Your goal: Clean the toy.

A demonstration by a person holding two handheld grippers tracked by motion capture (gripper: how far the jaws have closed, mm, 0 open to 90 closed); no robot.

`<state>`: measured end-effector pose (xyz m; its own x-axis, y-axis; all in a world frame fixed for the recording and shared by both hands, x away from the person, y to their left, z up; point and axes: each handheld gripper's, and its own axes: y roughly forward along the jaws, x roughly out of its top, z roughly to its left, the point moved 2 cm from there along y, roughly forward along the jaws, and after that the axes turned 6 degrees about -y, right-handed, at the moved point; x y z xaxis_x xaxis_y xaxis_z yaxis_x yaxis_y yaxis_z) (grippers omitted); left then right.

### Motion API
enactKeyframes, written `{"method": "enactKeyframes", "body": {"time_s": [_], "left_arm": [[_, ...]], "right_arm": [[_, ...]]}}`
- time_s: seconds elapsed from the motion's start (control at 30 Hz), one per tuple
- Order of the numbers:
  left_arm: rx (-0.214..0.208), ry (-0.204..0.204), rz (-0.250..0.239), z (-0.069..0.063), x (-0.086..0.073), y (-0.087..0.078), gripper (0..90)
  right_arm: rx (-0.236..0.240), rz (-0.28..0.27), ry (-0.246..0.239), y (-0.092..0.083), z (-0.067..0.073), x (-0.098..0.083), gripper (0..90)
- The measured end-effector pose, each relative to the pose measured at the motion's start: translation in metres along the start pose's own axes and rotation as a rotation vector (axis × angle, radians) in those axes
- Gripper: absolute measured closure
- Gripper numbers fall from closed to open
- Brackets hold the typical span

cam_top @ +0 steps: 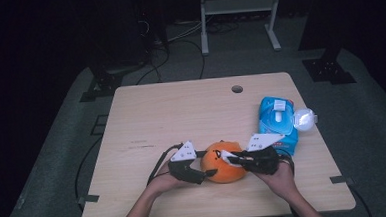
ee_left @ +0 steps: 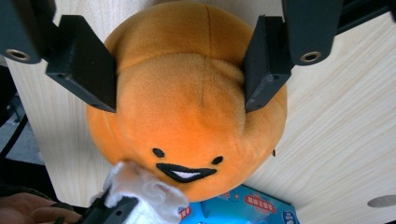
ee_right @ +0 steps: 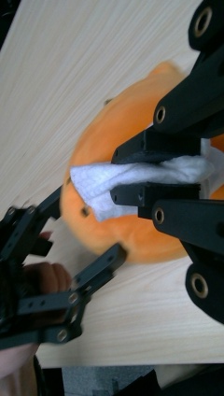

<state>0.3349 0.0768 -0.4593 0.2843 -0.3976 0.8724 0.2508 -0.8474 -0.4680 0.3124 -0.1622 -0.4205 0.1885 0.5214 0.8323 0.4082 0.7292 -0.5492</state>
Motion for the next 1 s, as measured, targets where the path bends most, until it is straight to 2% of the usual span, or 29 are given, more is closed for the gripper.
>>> {"method": "enactKeyframes", "body": {"time_s": [0.1, 0.17, 0.2, 0.23, 0.27, 0.3, 0.33, 0.4, 0.5, 0.53, 0.6, 0.67, 0.73, 0.83, 0.87, 0.9, 0.93, 0.97, 1.0], "left_arm": [[-0.003, -0.075, -0.015, 0.005, 0.003, -0.002, 14.8], [-0.002, -0.086, -0.003, 0.004, 0.003, 0.0, 16.9], [-0.001, -0.067, 0.004, 0.002, 0.003, 0.001, 21.6], [0.005, -0.056, 0.004, 0.0, 0.004, 0.002, 21.6], [0.009, -0.026, 0.011, -0.004, 0.006, 0.002, 26.4], [0.016, 0.018, 0.018, -0.007, 0.006, 0.003, 27.9], [0.018, 0.034, 0.023, -0.009, 0.006, 0.003, 29.2], [0.022, 0.046, 0.026, -0.011, 0.005, 0.003, 29.7], [0.017, 0.042, 0.022, -0.009, 0.004, 0.003, 29.9], [0.01, 0.039, 0.02, -0.007, 0.002, 0.002, 29.9], [0.003, 0.037, 0.023, -0.005, 0.0, 0.001, 29.9], [-0.004, 0.046, 0.023, -0.004, -0.001, 0.0, 30.0], [-0.004, 0.054, 0.028, -0.005, -0.001, 0.0, 30.1], [0.002, 0.064, 0.031, -0.007, 0.0, 0.001, 30.3], [0.006, 0.074, 0.037, -0.009, 0.001, 0.002, 30.4], [0.006, 0.074, 0.037, -0.009, 0.001, 0.002, 30.6], [0.014, 0.091, 0.045, -0.011, 0.002, 0.003, 30.8], [0.014, 0.091, 0.045, -0.011, 0.002, 0.003, 30.9], [0.017, 0.091, 0.049, -0.011, 0.002, 0.002, 30.9]], "right_arm": [[-0.002, 0.01, 0.04, -0.007, -0.003, -0.012, 79.6], [0.002, 0.009, 0.032, -0.007, 0.001, -0.012, 79.6], [0.011, 0.006, 0.023, -0.006, 0.005, -0.009, 79.6], [0.011, 0.006, 0.023, -0.006, 0.005, -0.009, 79.6], [0.03, 0.0, -0.015, -0.002, 0.015, 0.0, 79.5], [0.029, -0.002, -0.032, 0.0, 0.018, 0.003, 79.6], [0.028, -0.003, -0.049, 0.003, 0.021, 0.009, 79.6], [0.017, -0.006, -0.067, 0.005, 0.02, 0.015, 79.8], [0.01, -0.012, -0.041, 0.004, 0.013, 0.014, 79.8], [-0.011, -0.017, -0.012, -0.001, 0.003, 0.009, 79.8], [-0.032, -0.007, 0.019, -0.007, -0.004, 0.001, 79.8], [-0.042, 0.016, 0.029, -0.011, -0.008, -0.008, 79.8], [-0.037, 0.029, 0.032, -0.014, -0.006, -0.014, 79.8], [-0.029, 0.027, 0.013, -0.015, 0.001, -0.013, 79.8], [0.007, 0.007, -0.014, -0.011, 0.009, -0.007, 79.8], [0.007, 0.007, -0.014, -0.011, 0.009, -0.007, 79.8], [0.021, 0.001, -0.053, -0.004, 0.016, 0.002, 79.8], [0.021, 0.001, -0.053, -0.004, 0.016, 0.002, 79.8], [0.011, 0.006, -0.073, -0.001, 0.018, 0.007, 79.8]]}}
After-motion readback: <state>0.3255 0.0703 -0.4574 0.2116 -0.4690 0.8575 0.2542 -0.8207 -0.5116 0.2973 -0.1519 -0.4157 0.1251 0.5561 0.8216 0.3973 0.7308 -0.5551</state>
